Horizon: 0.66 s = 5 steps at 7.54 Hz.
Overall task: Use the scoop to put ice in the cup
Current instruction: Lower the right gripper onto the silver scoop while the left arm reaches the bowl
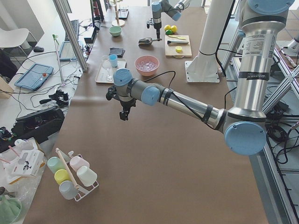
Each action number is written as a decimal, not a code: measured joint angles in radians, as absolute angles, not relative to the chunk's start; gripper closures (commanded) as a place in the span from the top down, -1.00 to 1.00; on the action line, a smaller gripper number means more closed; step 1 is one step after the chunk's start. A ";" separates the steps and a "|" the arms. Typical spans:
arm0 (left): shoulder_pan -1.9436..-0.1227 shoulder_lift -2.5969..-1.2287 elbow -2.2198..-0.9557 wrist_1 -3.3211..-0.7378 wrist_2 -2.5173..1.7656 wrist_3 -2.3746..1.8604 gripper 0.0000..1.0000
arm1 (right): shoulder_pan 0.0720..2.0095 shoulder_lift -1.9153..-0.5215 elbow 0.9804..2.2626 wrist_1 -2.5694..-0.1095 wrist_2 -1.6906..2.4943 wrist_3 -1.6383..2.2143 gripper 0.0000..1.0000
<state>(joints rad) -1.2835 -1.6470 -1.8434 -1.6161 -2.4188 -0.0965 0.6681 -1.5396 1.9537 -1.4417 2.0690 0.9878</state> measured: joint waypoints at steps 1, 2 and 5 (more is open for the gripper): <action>-1.215 -1.679 -1.852 -1.630 -2.406 -0.098 0.97 | 0.659 -1.539 1.953 -1.439 2.066 0.992 0.77; -1.148 -1.711 -1.865 -1.656 -2.376 -0.099 0.97 | 0.652 -1.539 1.952 -1.438 2.064 0.993 0.48; -0.951 -1.741 -1.929 -1.722 -2.238 -0.101 0.97 | 0.645 -1.539 1.937 -1.412 2.063 0.994 0.37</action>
<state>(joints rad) -0.9508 -1.7407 -1.9287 -1.7219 -2.2380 -0.1011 0.6451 -1.5386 1.9367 -1.4120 2.0633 0.9941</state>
